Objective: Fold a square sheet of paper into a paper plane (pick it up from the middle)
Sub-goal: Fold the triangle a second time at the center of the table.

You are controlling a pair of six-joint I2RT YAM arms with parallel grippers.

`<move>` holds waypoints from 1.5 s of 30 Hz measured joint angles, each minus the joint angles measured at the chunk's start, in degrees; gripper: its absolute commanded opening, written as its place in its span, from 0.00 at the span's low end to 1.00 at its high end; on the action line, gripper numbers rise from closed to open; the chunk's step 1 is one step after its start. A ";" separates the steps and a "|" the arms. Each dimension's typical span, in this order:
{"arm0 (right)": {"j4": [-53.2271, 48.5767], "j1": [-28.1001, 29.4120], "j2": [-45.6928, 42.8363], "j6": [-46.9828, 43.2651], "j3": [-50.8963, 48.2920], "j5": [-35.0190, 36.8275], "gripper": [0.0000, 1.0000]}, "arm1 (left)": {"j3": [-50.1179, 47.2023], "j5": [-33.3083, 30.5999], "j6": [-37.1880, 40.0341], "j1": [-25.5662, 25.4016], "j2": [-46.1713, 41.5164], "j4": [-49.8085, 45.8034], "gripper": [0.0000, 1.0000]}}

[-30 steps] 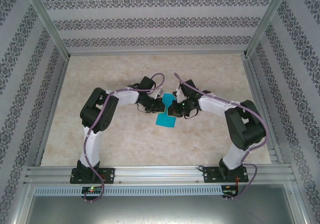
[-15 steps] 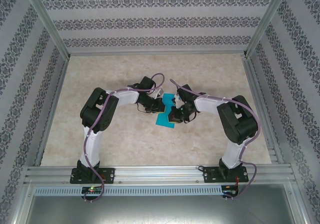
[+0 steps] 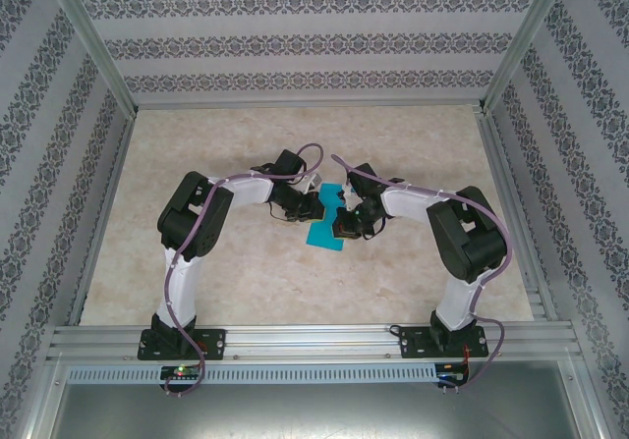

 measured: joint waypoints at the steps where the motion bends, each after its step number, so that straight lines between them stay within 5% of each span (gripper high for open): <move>1: -0.07 0.00 0.04 -0.09 0.00 0.17 0.02 | 0.00 0.00 0.00 0.00 0.00 0.00 0.10; 45: 4.35 0.72 1.16 1.38 -1.62 -4.57 0.01 | 0.28 1.25 1.09 0.33 0.48 -0.20 0.11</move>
